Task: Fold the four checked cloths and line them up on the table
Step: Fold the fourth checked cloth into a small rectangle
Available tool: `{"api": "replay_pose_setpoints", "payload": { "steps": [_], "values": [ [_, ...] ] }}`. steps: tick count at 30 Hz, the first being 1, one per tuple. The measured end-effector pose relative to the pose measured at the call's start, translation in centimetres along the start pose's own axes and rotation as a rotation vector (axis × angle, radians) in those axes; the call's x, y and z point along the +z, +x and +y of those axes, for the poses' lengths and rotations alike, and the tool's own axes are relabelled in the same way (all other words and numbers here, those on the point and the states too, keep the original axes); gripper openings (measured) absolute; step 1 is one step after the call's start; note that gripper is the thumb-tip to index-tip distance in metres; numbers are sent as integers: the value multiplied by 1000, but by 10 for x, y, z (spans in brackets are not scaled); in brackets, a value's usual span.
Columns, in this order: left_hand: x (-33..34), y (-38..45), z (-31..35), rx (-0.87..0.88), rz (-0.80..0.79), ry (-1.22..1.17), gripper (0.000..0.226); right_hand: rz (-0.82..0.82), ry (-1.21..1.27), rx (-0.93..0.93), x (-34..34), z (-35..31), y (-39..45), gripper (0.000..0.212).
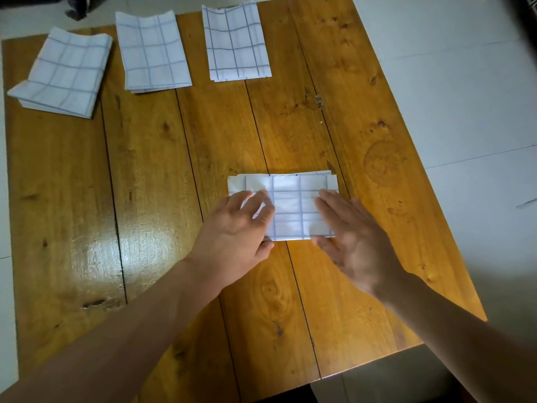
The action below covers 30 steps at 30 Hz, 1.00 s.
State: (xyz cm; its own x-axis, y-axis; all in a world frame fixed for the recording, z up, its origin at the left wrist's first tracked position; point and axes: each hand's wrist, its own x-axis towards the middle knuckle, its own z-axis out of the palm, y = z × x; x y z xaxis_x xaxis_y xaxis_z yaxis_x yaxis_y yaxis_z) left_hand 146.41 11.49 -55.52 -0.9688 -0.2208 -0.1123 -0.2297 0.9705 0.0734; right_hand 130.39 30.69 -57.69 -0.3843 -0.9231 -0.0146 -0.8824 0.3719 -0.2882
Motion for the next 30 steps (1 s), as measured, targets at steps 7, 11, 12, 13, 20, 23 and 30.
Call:
{"api": "replay_pose_setpoints", "payload": {
  "steps": [7, 11, 12, 13, 20, 23, 30],
  "values": [
    [-16, 11, 12, 55, -131, 173, 65, -180, 58, 62, -12, 7, 4, 86],
    [-24, 13, 5, 5, 23, 38, 26, -141, 0, 63, -10, 3, 4, 86],
    [-25, 11, 3, -9, 66, 0, 24, -89, -7, 56, -10, 1, 4, 76],
    [-28, 8, 1, -20, 106, -23, 22, -19, -8, 39, -12, -1, 6, 62],
    [-102, -22, -2, -106, 269, -103, 16, 201, 56, 19, -89, -44, 19, 8],
    [-163, -36, -3, -102, 303, -120, 20, 174, 68, -2, -153, -68, 20, 8],
    [-321, -74, 4, -127, 368, -196, 17, 54, 86, 7, -331, -127, 18, 7]
  ]
}}
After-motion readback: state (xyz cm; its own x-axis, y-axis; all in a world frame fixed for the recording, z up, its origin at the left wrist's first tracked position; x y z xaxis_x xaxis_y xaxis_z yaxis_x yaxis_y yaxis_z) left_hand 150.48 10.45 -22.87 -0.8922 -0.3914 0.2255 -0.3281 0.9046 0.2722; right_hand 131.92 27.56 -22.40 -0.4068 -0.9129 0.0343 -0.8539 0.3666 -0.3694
